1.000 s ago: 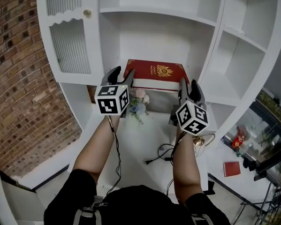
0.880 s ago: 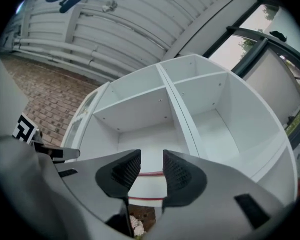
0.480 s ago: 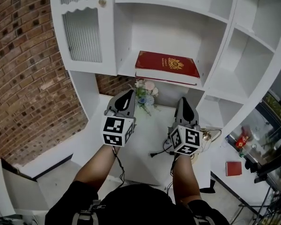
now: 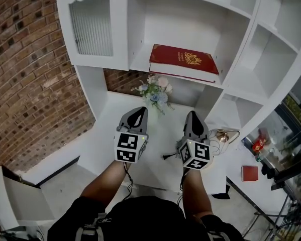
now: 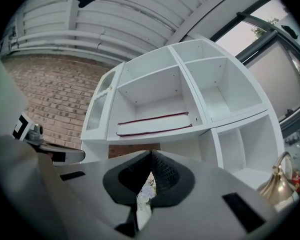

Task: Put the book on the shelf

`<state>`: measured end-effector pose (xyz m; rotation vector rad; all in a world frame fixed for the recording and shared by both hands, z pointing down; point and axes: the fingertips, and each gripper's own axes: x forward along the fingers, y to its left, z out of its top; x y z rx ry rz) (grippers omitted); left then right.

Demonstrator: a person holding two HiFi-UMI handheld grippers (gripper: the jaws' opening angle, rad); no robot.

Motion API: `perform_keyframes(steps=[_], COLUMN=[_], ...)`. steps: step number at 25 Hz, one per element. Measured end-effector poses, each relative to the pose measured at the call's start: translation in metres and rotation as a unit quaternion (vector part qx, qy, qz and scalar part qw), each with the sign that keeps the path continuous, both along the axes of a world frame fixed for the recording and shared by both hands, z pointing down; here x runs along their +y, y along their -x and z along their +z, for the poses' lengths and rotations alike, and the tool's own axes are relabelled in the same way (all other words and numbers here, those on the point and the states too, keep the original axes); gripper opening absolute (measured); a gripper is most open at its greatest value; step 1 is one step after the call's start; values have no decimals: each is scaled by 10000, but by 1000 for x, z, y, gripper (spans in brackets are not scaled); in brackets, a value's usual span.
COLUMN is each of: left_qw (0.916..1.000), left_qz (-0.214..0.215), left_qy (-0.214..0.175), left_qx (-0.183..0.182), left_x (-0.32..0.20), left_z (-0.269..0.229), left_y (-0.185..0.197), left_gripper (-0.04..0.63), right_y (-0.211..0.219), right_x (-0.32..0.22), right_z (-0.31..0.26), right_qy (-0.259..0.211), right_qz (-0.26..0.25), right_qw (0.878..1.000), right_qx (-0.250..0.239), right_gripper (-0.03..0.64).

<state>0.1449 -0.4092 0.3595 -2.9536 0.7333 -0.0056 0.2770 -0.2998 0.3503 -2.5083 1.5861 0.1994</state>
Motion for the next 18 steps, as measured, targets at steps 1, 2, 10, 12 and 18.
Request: perform_keyframes(steps=[1, 2, 10, 12, 18], left_qw=[10000, 10000, 9994, 9993, 9990], left_qz=[26, 46, 259, 268, 260], left_qy=[50, 85, 180, 194, 266], left_qx=[7, 15, 124, 180, 265], left_x=[2, 4, 15, 15, 14], left_z=[2, 3, 4, 2, 0], left_y=[0, -1, -3, -1, 2], left_gripper=[14, 14, 14, 14, 14], right_y=[1, 3, 10, 12, 17], right_x=[1, 2, 5, 6, 4], right_z=[2, 3, 15, 14, 14], right_qy=[11, 24, 185, 173, 150], right_qz=[0, 3, 75, 105, 73], right_qw=[10000, 10000, 9998, 9998, 9999], right_qx=[-16, -29, -48, 0, 17], right_gripper=[14, 14, 14, 13, 12])
